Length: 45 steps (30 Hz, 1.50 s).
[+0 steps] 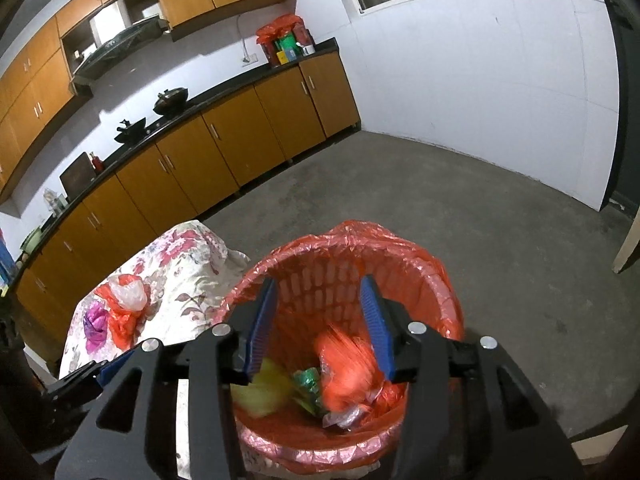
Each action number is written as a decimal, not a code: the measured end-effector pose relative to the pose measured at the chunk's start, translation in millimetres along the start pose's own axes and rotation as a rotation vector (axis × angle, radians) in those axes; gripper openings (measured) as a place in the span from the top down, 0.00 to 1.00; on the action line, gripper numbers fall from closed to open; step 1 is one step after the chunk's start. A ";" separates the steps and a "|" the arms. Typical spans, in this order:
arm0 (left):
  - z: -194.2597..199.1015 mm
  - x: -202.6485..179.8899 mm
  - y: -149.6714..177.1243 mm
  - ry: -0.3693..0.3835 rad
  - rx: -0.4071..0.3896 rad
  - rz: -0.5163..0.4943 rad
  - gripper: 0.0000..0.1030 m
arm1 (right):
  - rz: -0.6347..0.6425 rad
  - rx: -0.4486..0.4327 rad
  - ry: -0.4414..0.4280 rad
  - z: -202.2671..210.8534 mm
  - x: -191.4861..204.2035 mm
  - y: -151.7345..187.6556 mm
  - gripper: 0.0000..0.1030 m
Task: Collect trash
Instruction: 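Move both open grippers back over the table of bags, then grasp the pink and purple bags with the left gripper while the right grasps a clear bag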
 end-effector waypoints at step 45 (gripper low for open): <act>67.4 341.7 7.3 -0.610 0.017 0.362 0.48 | 0.346 0.137 -0.362 -65.3 241.7 57.0 0.56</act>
Point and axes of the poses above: each gripper's, at about its wrist camera, not at the fingertips, and z roughly against the way its jaws point, x to its left, y to its underside, the point moved 8 cm from there along -z, roughly the way its jaws point, and after that the axes turned 3 degrees about -x, right-handed, at the moved point
